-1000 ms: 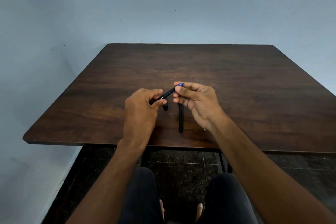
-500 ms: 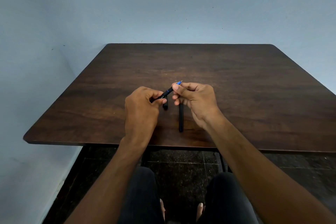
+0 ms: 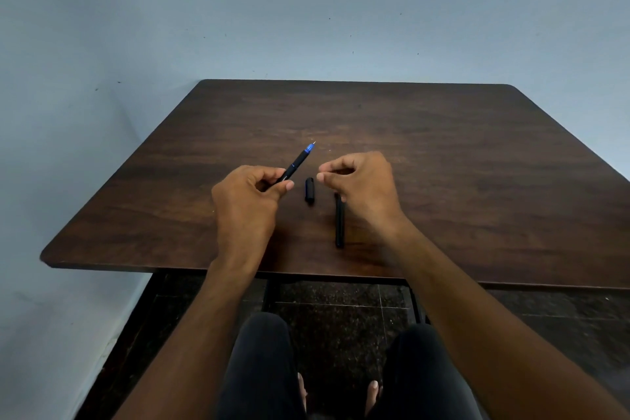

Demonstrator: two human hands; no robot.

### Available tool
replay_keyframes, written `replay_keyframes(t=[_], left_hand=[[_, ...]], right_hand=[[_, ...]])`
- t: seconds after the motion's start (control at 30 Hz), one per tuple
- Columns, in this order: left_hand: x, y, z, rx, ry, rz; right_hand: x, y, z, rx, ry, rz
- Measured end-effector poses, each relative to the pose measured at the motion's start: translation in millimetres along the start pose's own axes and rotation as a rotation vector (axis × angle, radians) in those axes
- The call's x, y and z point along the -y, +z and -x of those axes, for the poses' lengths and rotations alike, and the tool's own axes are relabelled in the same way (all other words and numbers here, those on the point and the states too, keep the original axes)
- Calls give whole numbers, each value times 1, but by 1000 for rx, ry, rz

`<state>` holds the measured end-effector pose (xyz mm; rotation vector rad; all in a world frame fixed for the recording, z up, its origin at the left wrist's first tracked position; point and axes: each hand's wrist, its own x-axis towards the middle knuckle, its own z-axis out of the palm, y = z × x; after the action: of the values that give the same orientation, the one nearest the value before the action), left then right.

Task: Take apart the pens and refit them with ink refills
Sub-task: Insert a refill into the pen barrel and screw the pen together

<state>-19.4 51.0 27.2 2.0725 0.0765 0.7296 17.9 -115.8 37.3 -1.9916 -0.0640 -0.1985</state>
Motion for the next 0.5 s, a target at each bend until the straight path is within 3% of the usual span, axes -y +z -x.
replay_keyframes(t=[0.23, 0.5], left_hand=[[7, -3, -2, 2, -6, 6], [15, -7, -3, 16, -7, -11]], right_hand=[[17, 37, -26, 154, 160, 506], [18, 56, -38, 173, 207, 674]])
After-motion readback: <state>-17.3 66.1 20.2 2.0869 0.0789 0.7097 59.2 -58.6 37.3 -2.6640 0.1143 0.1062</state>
